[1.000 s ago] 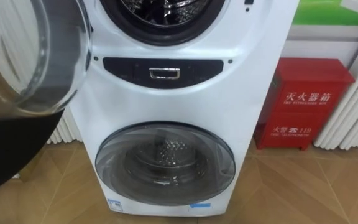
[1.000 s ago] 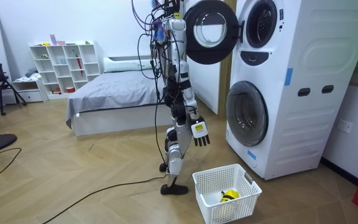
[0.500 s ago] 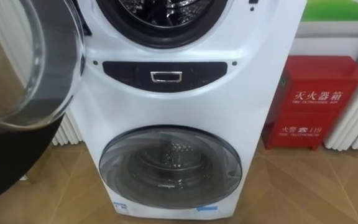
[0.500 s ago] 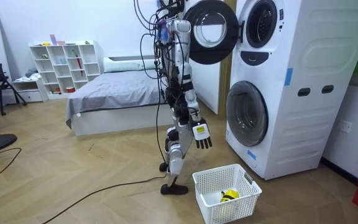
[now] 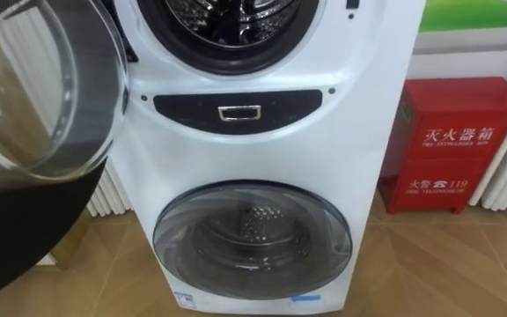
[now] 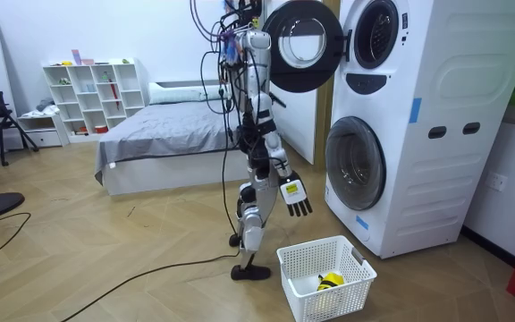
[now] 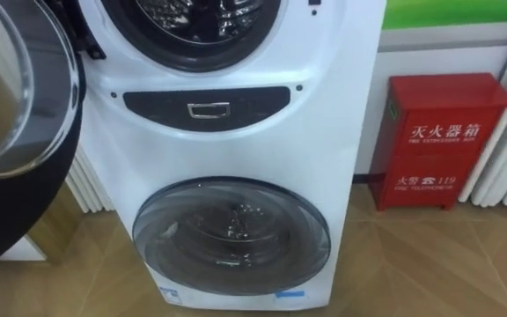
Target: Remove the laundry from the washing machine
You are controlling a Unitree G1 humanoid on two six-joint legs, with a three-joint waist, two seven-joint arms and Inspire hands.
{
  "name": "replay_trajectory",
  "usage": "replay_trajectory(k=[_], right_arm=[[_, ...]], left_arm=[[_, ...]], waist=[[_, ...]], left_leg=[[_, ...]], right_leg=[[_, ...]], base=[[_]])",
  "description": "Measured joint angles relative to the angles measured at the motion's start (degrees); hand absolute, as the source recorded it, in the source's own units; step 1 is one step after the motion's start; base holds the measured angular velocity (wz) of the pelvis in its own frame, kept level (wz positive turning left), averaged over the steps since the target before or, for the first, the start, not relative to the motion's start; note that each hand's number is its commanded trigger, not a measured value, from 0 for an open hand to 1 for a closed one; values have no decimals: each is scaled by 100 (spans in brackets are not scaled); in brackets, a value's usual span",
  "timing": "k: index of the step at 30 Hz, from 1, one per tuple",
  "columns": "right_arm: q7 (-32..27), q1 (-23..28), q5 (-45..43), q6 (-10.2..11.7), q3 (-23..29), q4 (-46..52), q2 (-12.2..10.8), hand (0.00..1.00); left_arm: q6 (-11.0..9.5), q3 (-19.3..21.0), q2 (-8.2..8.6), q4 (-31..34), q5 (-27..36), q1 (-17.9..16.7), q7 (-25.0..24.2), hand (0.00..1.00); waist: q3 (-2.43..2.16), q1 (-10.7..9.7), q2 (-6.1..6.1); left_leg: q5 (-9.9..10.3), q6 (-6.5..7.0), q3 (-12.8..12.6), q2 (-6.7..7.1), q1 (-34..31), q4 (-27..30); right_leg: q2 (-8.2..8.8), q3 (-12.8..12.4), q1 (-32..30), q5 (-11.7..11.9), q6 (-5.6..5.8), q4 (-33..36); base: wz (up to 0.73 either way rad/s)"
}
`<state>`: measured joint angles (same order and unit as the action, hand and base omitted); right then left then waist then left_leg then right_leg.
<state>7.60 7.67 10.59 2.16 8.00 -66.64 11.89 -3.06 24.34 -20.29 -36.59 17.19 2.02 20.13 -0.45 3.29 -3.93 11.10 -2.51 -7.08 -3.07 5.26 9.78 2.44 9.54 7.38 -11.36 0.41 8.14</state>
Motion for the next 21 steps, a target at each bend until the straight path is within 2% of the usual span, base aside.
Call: replay_trajectory(k=[1,3,5,8,10,13,16,18,19,20,21], right_arm=[[1,2,-43,21,6,19,0,0],[4,111,-89,25,16,97,-18,0],[7,291,-152,21,18,232,-48,0],[12,300,-208,19,17,209,-61,0],[90,257,-356,25,22,171,-61,0],[177,151,-569,23,59,170,-79,0],[316,92,-647,12,-32,153,-123,0],[383,23,-611,16,-181,152,-135,0],[387,26,-582,15,-251,151,-146,0],[387,29,-590,15,-268,150,-147,0],[412,6,-636,10,-275,134,-147,0]], left_arm=[[20,17,-32,443,-5,10,95,0],[11,70,-60,922,-153,4,180,0],[155,36,-58,1193,-381,4,293,0],[266,34,-61,1700,-436,4,458,0],[344,8,-62,2163,-532,5,598,0],[489,-50,-61,2795,-888,4,704,0],[492,-173,-42,3282,-1387,3,799,0],[497,-339,65,3665,-1654,-3,795,0],[499,-530,213,4008,-1805,-4,798,0],[497,-667,288,4172,-1866,-5,797,0],[495,-989,427,4429,-2066,-5,767,0]], waist=[[2,-25,-25],[8,-9,-35],[43,10,-5],[98,24,63],[98,24,155],[111,49,177],[141,52,150],[146,52,156],[150,32,153],[156,25,149],[171,20,135]], left_leg=[[0,0,13,-1,-4,-7],[0,0,20,-8,-5,-33],[0,-1,75,-13,-13,-29],[0,-1,178,-1,-96,-18],[0,-1,314,14,-210,88],[1,2,487,42,-359,205],[-47,39,584,83,-379,204],[-117,53,647,118,-415,202],[-166,65,753,166,-468,212],[-205,80,771,181,-488,202],[-266,105,831,220,-523,193]], right_leg=[[-3,-1,-9,0,0,6],[-12,-3,-16,0,1,-1],[-22,-6,-3,0,0,-16],[-22,26,-7,0,0,-28],[-22,2,-11,12,9,-34],[-18,-19,-19,38,19,-37],[13,8,-7,36,21,-34],[32,18,-5,35,24,-46],[42,-1,-18,31,29,-52],[53,-3,-26,28,35,-49],[72,-2,-45,28,58,-41]], base=[[-4],[0],[14],[25],[32],[33],[23],[23],[33],[40],[31]])
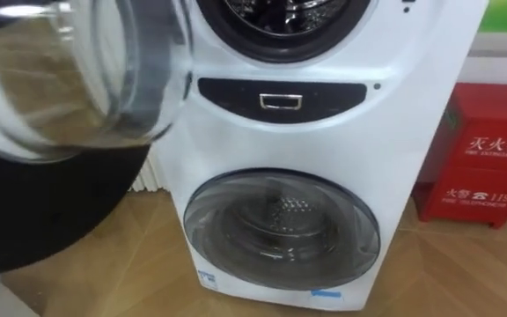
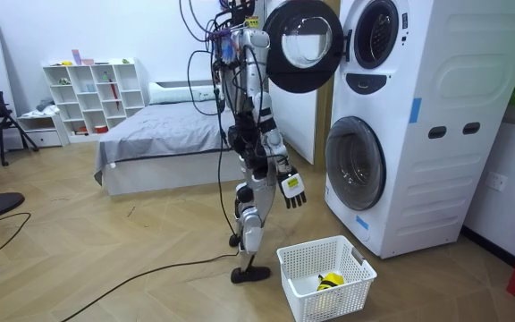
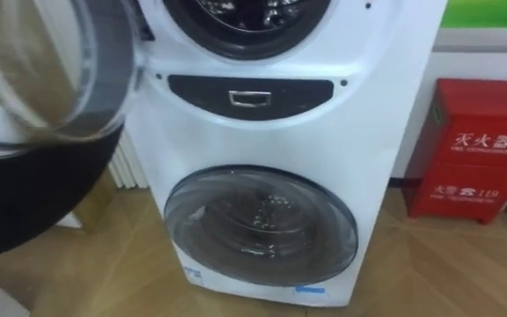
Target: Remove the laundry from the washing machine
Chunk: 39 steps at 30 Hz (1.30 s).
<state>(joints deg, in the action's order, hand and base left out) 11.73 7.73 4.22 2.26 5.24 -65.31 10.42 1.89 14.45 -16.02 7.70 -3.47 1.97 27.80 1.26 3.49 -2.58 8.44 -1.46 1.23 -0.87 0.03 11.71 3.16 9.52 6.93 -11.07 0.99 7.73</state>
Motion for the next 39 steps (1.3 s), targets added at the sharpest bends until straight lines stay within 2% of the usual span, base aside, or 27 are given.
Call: replay_trajectory(k=[1,3,5,7,8,10,11,12,13,14,15,17,19,22,25,29,32,33,35,36,37,38,39], right_arm=[[51,-49,-13,-8,-13,-36,-4,0],[82,-165,59,-50,-160,-104,-8,0],[98,-282,115,-49,-346,-101,-27,0],[84,-383,181,-61,-660,-124,-38,0],[73,-389,183,-71,-701,-126,-58,0],[-26,-418,348,-118,-930,-144,-149,0],[-50,-419,401,-117,-979,-136,-171,0],[-74,-433,512,-113,-1086,-134,-201,0],[-94,-440,541,-107,-1115,-143,-236,0],[-113,-445,544,-107,-1122,-156,-253,0],[-130,-466,555,-107,-1137,-182,-272,0],[-165,-548,567,-99,-1253,-188,-291,0],[-172,-657,684,-93,-1369,-185,-343,0],[-143,-708,689,-82,-1507,-162,-346,0],[-91,-709,724,-82,-1521,-166,-345,0],[-82,-697,781,-83,-1525,-162,-344,0],[-45,-627,970,-88,-1526,-166,-343,0],[-30,-589,1054,-90,-1517,-168,-339,0],[-26,-506,1090,-106,-1454,-131,-331,0],[-15,-446,1109,-105,-1374,-116,-344,0],[2,-401,1085,-106,-1253,-124,-354,0],[9,-381,1054,-106,-1187,-132,-351,0],[10,-328,1034,-106,-1046,-153,-344,0]], left_arm=[[-1,-309,122,205,-116,0,-148,0],[3,-725,286,434,-201,4,-297,0],[2,-981,341,559,-214,6,-463,0],[-17,-1326,361,664,-165,8,-767,0],[-32,-1424,385,656,-166,15,-883,0],[-85,-1980,559,411,-148,25,-1268,0],[-84,-2122,608,332,-108,25,-1359,0],[-94,-2438,692,151,-83,25,-1583,0],[-192,-2610,854,7,-27,27,-1589,0],[-194,-2666,890,-28,39,29,-1653,0],[-216,-2919,863,-169,174,39,-1846,0],[-212,-3270,875,-455,232,44,-2202,0],[-183,-3843,906,-789,471,45,-2596,0],[-166,-4234,1013,-898,630,61,-2929,0],[-258,-4276,1019,-1192,630,119,-3083,0],[-223,-4268,964,-1735,599,123,-3104,0],[-274,-4133,903,-2410,517,126,-3082,0],[-295,-4088,825,-2726,386,90,-3058,0],[-337,-3856,806,-3348,102,-28,-3025,0],[-381,-3633,807,-3873,-82,-134,-2945,0],[-438,-3340,810,-4413,-186,-290,-2845,0],[-467,-3172,799,-4676,-238,-389,-2797,0],[-537,-2739,762,-5219,-249,-586,-2700,0]], waist=[[11,-11,-9],[10,-39,-8],[-8,-195,6],[-20,-355,14],[-15,-397,30],[-22,-596,88],[-24,-632,108],[-36,-666,154],[-50,-776,220],[-63,-843,235],[-75,-872,274],[-57,-959,335],[-20,-1111,394],[-20,-1175,395],[-18,-1198,413],[-14,-1248,424],[-8,-1108,464],[-19,-1087,467],[-26,-1075,466],[-35,-1049,478],[-49,-971,478],[-56,-924,479],[-70,-849,472]], left_leg=[[-47,19,45,24,-30,0],[-119,44,37,46,-51,-39],[-171,68,23,73,-58,-86],[-195,100,-116,75,-60,-144],[-201,109,-143,79,-53,-166],[-225,132,-298,76,15,-229],[-219,136,-324,76,34,-245],[-210,134,-402,66,70,-287],[-208,132,-460,61,100,-314],[-208,132,-485,59,107,-320],[-198,131,-568,51,125,-323],[-171,135,-612,49,127,-322],[-116,136,-670,44,126,-320],[-51,142,-846,24,128,-320],[-47,140,-937,21,178,-320],[-47,140,-1004,9,176,-320],[-47,139,-1065,-3,259,-322],[-43,133,-1063,-8,265,-322],[-15,91,-1063,-23,266,-323],[-4,79,-1060,-31,275,-328],[2,69,-1061,-45,288,-335],[14,54,-1060,-52,294,-335],[50,48,-1050,-74,312,-334]], right_leg=[[12,16,-14,-12,64,2],[25,-10,-63,17,97,19],[44,-62,-107,68,125,24],[67,-176,-191,129,135,29],[72,-194,-201,139,137,30],[79,-330,-228,189,88,53],[81,-357,-236,189,88,68],[79,-433,-274,180,85,104],[74,-489,-277,184,79,110],[74,-498,-278,185,78,108],[75,-545,-291,185,78,104],[76,-579,-306,184,78,96],[74,-627,-330,180,86,80],[74,-704,-409,175,93,84],[75,-778,-393,174,94,83],[73,-764,-399,163,99,77],[69,-772,-378,161,99,86],[64,-766,-375,160,96,81],[47,-763,-374,152,87,81],[35,-767,-373,152,86,84],[26,-776,-382,151,83,84],[19,-765,-384,151,83,83],[-4,-754,-366,151,82,69]], base=[[23],[0],[-16],[-28],[-23],[-25],[-34],[-35],[-30],[-24],[-19],[-17],[-14],[-29],[-21],[-2],[-18],[-9],[0],[-7],[-10],[-11],[-5]])
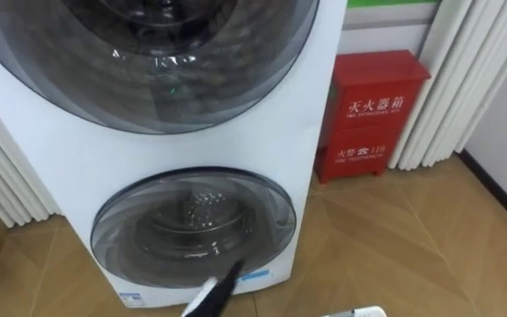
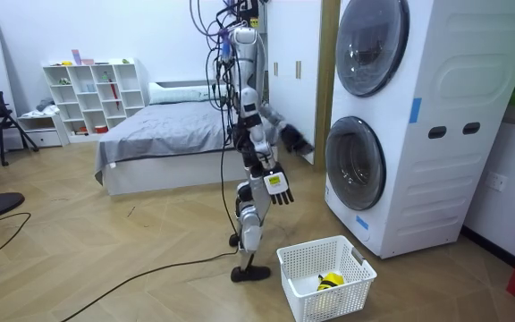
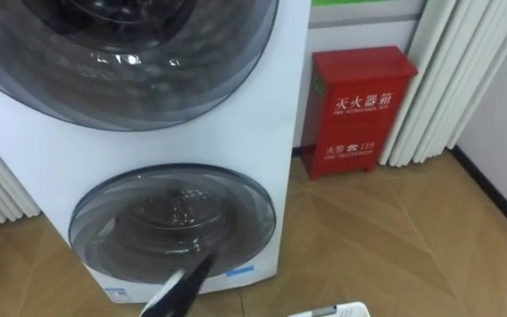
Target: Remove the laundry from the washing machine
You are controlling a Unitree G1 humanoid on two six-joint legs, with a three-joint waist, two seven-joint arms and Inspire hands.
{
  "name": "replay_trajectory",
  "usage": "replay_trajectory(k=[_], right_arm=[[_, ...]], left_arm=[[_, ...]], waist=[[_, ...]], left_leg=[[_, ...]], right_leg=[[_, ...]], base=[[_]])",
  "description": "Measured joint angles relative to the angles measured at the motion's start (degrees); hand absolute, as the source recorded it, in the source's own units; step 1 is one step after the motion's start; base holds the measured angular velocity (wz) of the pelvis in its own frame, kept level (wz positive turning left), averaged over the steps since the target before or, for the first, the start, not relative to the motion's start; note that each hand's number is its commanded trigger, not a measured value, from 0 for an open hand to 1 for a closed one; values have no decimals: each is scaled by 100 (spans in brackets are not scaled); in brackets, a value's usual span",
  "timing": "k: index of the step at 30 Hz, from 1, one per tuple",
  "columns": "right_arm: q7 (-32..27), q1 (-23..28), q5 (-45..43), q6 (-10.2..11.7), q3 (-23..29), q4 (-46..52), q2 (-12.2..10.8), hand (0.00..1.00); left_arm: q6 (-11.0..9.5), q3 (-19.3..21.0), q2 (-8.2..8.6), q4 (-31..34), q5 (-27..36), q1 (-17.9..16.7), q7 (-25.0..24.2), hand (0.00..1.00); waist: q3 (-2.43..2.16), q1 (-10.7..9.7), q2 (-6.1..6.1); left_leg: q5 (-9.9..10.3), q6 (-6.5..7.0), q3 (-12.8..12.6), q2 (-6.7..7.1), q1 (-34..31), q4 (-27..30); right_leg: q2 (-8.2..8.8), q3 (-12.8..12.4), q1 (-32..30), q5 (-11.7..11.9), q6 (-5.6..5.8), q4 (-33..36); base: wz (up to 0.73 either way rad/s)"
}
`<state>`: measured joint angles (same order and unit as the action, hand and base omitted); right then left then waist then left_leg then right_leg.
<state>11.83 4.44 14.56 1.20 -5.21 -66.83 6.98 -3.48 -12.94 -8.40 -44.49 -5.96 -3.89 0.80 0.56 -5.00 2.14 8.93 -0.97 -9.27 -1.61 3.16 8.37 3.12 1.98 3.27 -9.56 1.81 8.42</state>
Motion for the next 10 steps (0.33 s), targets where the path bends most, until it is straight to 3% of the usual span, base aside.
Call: replay_trajectory(k=[2,3,4,6,8,10], right_arm=[[-4,71,-10,-7,173,-62,6,0],[11,128,-34,-38,266,-127,6,0],[-10,161,-38,-81,307,-164,11,0],[-37,222,-19,-109,315,-195,58,0],[-37,237,78,-115,310,-273,115,0],[-2,194,196,-120,303,-475,124,0]], left_arm=[[-29,703,-197,-763,-20,-318,292,0],[-24,1199,-412,-1271,-119,-548,555,0],[47,1409,-620,-1774,-372,-730,845,0],[271,1679,-769,-2186,-814,-1137,1059,0],[473,1769,-656,-2470,-1035,-1365,1031,0],[753,1874,-396,-2670,-1172,-1484,833,0]], waist=[[-23,114,-9],[-57,221,23],[-50,324,13],[-104,493,-55],[-89,640,-149],[-58,691,-191]], left_leg=[[108,-24,32,-62,31,-2],[129,-44,18,-93,76,-2],[178,-65,-9,-129,174,-1],[272,-73,-34,-157,299,14],[335,-44,-4,-150,377,23],[359,-22,81,-112,434,41]], right_leg=[[-65,55,67,12,-22,-75],[-87,72,95,14,-25,-78],[-114,157,168,17,-30,-78],[-128,330,280,16,-30,-74],[-111,464,388,16,-29,-77],[-63,597,512,-4,5,-78]], base=[[-2],[-14],[-20],[-14],[5],[19]])
